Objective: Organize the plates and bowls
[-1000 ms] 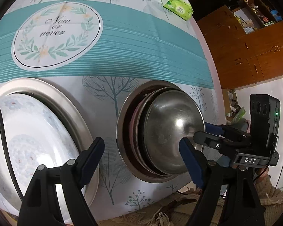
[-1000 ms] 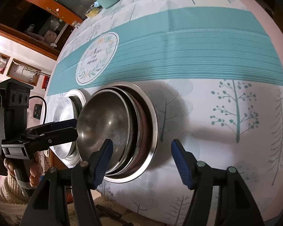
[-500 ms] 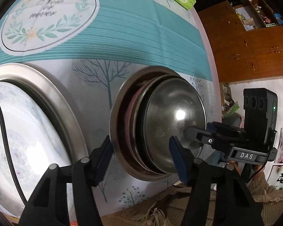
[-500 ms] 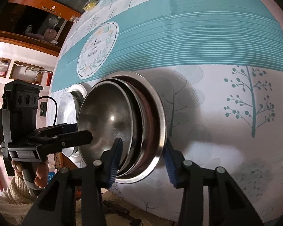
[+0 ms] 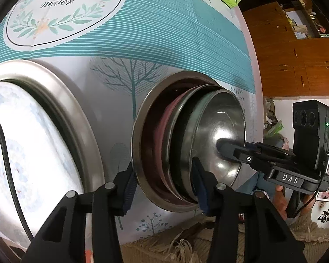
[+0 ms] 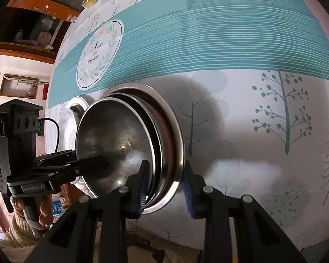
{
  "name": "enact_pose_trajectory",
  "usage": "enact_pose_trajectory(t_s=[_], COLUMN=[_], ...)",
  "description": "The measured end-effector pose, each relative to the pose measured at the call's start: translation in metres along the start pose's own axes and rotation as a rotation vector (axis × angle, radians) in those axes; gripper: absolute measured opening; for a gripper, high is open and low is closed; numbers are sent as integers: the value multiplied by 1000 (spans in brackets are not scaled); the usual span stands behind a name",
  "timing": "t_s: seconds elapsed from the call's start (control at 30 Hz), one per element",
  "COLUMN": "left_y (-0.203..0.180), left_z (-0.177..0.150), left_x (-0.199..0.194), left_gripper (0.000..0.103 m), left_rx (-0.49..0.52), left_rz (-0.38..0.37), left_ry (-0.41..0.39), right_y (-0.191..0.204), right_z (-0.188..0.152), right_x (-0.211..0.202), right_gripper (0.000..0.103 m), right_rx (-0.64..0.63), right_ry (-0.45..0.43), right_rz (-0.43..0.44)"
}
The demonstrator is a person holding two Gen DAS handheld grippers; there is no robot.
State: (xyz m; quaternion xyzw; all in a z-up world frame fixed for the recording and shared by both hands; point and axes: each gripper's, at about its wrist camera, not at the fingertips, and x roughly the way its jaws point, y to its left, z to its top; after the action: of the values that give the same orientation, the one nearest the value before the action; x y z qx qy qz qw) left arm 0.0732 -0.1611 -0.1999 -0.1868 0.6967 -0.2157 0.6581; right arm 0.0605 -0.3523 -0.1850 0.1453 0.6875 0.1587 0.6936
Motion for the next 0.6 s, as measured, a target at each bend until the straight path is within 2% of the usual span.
enact_pose_trajectory(t_s=[0.27, 0.6], left_y=[-5, -8], left_z=[-13, -46], left_x=[-15, -57], left_gripper=[45, 45], left_rx=[-12, -41], left_rz=[23, 54], left_ry=[-38, -175], right_y=[8, 39], right_z=[1, -4], right_x=[-12, -27], right_gripper=[28, 28], right_rx=[-25, -129], right_ry=[0, -12], right_rz=[-3, -3])
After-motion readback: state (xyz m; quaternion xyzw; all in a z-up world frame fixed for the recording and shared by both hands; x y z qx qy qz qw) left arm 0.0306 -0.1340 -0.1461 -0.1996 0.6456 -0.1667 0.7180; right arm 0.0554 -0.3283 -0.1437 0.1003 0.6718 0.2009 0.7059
